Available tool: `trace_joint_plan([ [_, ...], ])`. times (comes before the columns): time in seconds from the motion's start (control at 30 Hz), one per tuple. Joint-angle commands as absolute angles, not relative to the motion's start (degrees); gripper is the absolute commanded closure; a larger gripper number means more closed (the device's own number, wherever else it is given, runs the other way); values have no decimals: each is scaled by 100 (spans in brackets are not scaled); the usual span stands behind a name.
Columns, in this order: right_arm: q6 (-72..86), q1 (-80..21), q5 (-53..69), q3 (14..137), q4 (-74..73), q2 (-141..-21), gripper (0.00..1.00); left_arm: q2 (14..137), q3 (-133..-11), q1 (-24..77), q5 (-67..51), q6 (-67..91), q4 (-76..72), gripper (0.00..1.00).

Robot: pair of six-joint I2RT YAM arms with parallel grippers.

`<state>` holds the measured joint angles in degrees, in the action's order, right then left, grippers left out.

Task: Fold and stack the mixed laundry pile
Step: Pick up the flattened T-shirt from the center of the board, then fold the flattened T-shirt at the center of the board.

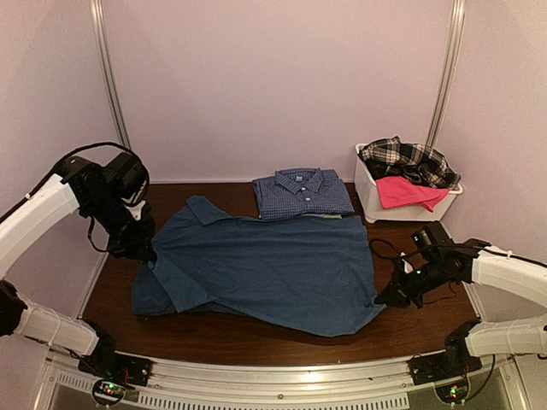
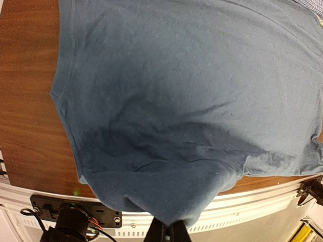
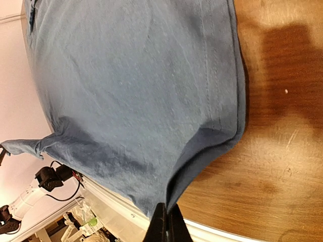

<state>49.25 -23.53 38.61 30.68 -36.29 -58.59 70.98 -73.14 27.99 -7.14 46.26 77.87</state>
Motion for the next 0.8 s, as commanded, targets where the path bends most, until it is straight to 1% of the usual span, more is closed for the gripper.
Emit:
trace_joint_plan([
  [0.0, 4793, -2075, 3874, 3526, -3568, -6159, 100, 7642, -7892, 2428, -475, 3669, 7804, 100],
  [0.17, 4776, -1823, 3927, 3935, -3483, -6683, 100, 8350, -8511, 2243, -314, 2967, 7626, 100],
  [0.3, 4825, -1630, 4043, 4078, -3333, -7127, 100, 8858, -8896, 2241, -341, 2910, 7364, 100],
  [0.4, 4993, -1460, 4148, 4068, -3134, -7346, 100, 9324, -9260, 2233, 42, 2869, 7316, 100],
  [0.5, 5234, -1329, 4262, 4001, -2779, -7510, 100, 9868, -9621, 2232, 118, 2789, 7230, 100],
  [0.67, 5261, -1250, 4335, 4162, -2377, -8029, 100, 10393, -9857, 2224, 132, 2718, 7056, 100],
  [0.77, 5119, -1227, 4320, 4376, -2393, -8396, 100, 10547, -9848, 2162, 130, 2698, 6916, 100],
])
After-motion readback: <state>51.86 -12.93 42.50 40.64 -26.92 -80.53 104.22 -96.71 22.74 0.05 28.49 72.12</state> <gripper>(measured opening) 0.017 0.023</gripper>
